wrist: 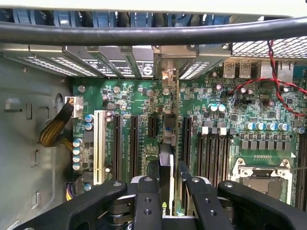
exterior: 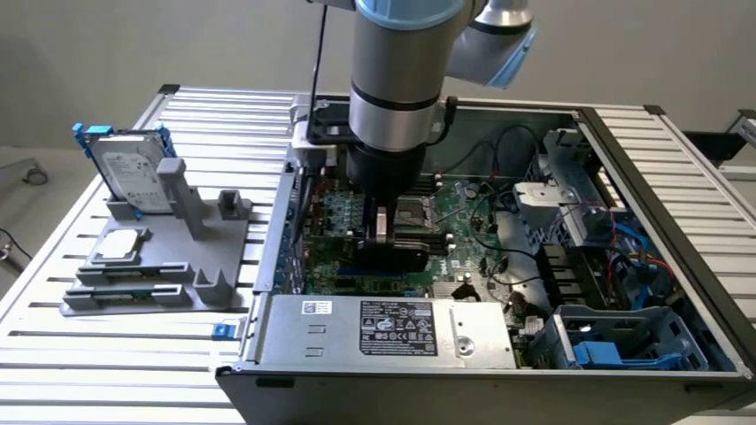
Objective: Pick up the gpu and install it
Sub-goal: 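Insert the gpu into the slot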
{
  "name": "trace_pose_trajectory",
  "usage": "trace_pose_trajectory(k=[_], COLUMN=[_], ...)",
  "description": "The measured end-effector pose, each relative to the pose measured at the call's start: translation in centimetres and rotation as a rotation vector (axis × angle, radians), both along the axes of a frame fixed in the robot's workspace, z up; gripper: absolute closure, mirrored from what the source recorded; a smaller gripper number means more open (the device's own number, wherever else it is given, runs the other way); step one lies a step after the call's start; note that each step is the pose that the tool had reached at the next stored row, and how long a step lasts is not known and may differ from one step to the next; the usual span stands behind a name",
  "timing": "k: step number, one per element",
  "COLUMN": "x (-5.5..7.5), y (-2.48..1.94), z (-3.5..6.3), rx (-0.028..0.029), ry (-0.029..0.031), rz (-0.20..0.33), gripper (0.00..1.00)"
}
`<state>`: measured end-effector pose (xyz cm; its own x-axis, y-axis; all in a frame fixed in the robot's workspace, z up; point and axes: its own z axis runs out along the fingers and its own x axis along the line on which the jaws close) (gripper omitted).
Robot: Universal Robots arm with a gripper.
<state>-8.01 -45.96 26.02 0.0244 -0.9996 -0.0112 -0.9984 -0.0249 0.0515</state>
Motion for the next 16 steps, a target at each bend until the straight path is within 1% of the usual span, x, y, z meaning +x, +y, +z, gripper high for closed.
trace_pose_trajectory(k=[2,9,13,16], x=[0.0,0.0,0.0,0.0], y=[-0.06,-0.29,-0.45,-0.57], z=[-0.02,-0.13,-0.18,-0.19], rx=[0.0038,0.0141,0.0223,0.0256], ry=[0.0002,0.0007,0.0009,0.0011], rz=[0.003,0.011,0.014,0.015], gripper=[0.74,0.74,0.74,0.74])
